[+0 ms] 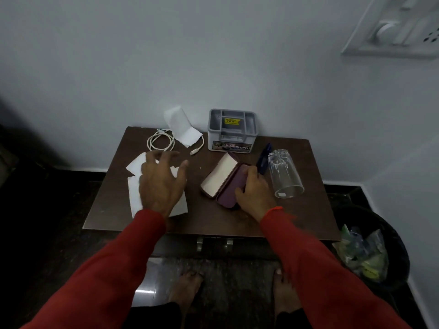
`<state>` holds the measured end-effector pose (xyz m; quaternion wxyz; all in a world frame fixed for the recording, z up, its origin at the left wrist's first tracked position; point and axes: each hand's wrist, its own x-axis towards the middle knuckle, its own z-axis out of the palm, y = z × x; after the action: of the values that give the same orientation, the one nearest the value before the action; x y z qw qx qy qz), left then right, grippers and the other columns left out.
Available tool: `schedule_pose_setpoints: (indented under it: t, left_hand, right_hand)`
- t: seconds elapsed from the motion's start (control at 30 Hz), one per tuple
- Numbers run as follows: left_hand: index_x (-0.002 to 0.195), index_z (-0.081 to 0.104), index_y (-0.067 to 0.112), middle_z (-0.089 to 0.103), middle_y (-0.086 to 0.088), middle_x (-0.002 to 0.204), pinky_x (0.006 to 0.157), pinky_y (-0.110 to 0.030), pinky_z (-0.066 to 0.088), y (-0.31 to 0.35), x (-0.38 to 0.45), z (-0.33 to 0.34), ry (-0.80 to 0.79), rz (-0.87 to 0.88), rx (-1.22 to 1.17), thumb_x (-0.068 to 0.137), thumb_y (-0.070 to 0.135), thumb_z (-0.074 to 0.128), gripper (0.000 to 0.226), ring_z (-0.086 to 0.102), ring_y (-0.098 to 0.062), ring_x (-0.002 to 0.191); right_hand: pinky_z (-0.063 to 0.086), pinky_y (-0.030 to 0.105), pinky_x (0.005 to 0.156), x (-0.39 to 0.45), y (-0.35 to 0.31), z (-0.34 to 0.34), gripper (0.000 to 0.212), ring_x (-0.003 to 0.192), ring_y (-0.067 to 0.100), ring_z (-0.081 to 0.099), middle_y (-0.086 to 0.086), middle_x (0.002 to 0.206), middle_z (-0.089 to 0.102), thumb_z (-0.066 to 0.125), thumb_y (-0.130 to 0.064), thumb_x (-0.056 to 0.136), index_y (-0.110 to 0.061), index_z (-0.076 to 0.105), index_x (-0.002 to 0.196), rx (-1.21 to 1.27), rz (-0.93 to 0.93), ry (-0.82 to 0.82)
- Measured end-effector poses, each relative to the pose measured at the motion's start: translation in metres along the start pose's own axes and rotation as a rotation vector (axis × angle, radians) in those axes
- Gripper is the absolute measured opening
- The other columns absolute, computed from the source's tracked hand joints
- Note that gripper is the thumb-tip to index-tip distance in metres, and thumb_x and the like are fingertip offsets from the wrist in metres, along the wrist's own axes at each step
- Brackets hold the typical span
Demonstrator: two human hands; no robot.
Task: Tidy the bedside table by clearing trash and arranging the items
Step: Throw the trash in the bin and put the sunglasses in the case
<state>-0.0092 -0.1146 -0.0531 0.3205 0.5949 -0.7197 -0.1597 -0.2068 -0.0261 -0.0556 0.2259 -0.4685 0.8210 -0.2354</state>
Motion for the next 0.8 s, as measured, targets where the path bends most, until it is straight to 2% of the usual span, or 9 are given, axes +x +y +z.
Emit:
schedule_pose_setpoints:
  t: [0.13, 0.23, 0.33, 0.37, 0.43, 0.53, 0.6, 0.7, 0.8]
  left_hand:
    - [0.119, 0.068, 0.018, 0.065, -0.002, 0.122, 0.096, -0.038, 0.051, 0.02, -0.006, 0.012, -0.135, -0.002, -0.234, 0.097, 0.042, 0.059, 0.034, 0.061, -0.019, 0.114]
    - [0.136, 0.059, 0.015, 0.065, -0.003, 0.13, 0.103, -0.04, 0.049, 0.03, -0.01, 0.017, -0.21, -0.082, -0.299, 0.097, 0.046, 0.06, 0.05, 0.06, -0.019, 0.119]
    - [0.147, 0.046, 0.024, 0.063, -0.002, 0.137, 0.094, -0.05, 0.058, 0.044, -0.016, 0.018, -0.381, -0.384, -0.718, 0.085, 0.066, 0.062, 0.077, 0.067, -0.023, 0.115]
    - [0.145, 0.048, 0.024, 0.065, -0.005, 0.135, 0.091, -0.052, 0.059, 0.05, -0.017, 0.02, -0.47, -0.509, -0.917, 0.085, 0.068, 0.062, 0.076, 0.069, -0.026, 0.113]
    - [0.135, 0.061, 0.018, 0.072, -0.01, 0.125, 0.091, -0.05, 0.059, 0.062, -0.019, 0.019, -0.597, -0.687, -1.193, 0.093, 0.06, 0.057, 0.059, 0.071, -0.029, 0.111]
    - [0.128, 0.066, 0.008, 0.074, -0.017, 0.117, 0.09, -0.047, 0.058, 0.071, -0.021, 0.02, -0.52, -0.808, -1.27, 0.099, 0.031, 0.058, 0.037, 0.073, -0.031, 0.102]
    - [0.129, 0.063, 0.006, 0.073, -0.015, 0.109, 0.085, -0.044, 0.057, 0.07, -0.02, 0.02, -0.429, -0.799, -1.255, 0.1, 0.018, 0.054, 0.032, 0.072, -0.028, 0.092]
    - [0.127, 0.062, 0.012, 0.071, -0.016, 0.12, 0.091, -0.048, 0.056, 0.061, -0.014, 0.017, -0.338, -0.817, -1.246, 0.102, 0.021, 0.053, 0.028, 0.07, -0.031, 0.104]
    - [0.126, 0.063, 0.015, 0.069, -0.016, 0.126, 0.092, -0.048, 0.057, 0.051, -0.011, 0.016, -0.289, -0.848, -1.224, 0.102, 0.027, 0.054, 0.028, 0.068, -0.032, 0.112]
  right_hand:
    - [0.039, 0.019, 0.057, 0.003, 0.002, -0.009, 0.036, 0.083, 0.022, 0.057, 0.009, 0.1, 0.057, 0.052, 0.003, 0.083, -0.016, 0.041, 0.111, 0.135, -0.007, 0.079]
    - [0.039, 0.016, 0.052, 0.005, 0.002, -0.023, 0.032, 0.076, 0.017, 0.058, 0.006, 0.092, 0.059, 0.049, 0.004, 0.086, -0.018, 0.044, 0.108, 0.185, -0.04, 0.165]
    - [0.046, 0.022, 0.062, 0.004, 0.0, -0.036, 0.031, 0.078, 0.013, 0.059, -0.001, 0.092, 0.06, 0.051, 0.001, 0.086, -0.019, 0.047, 0.11, 0.246, -0.11, 0.229]
    - [0.044, 0.02, 0.063, 0.003, -0.001, -0.039, 0.031, 0.077, 0.01, 0.057, -0.003, 0.094, 0.06, 0.052, 0.0, 0.086, -0.018, 0.048, 0.111, 0.261, -0.141, 0.227]
    - [0.042, 0.018, 0.065, 0.0, -0.004, -0.04, 0.032, 0.075, 0.006, 0.057, -0.004, 0.097, 0.061, 0.056, -0.003, 0.087, -0.019, 0.047, 0.114, 0.3, -0.21, 0.159]
    - [0.046, 0.016, 0.07, -0.002, -0.006, -0.035, 0.03, 0.078, 0.0, 0.058, -0.007, 0.098, 0.061, 0.063, -0.016, 0.09, -0.023, 0.048, 0.115, 0.313, -0.244, 0.042]
    - [0.05, 0.022, 0.079, 0.001, -0.006, -0.034, 0.026, 0.087, 0.006, 0.06, -0.006, 0.103, 0.061, 0.061, -0.028, 0.092, -0.022, 0.054, 0.117, 0.293, -0.22, 0.066]
    - [0.042, 0.027, 0.095, 0.004, -0.003, -0.03, 0.032, 0.111, 0.018, 0.056, 0.003, 0.126, 0.054, 0.052, -0.035, 0.096, -0.022, 0.057, 0.125, 0.106, -0.148, 0.159]
    - [0.033, 0.035, 0.109, 0.004, -0.004, -0.022, 0.047, 0.137, 0.03, 0.037, 0.016, 0.151, 0.029, 0.048, -0.032, 0.098, -0.023, 0.043, 0.143, 0.005, -0.044, 0.077]
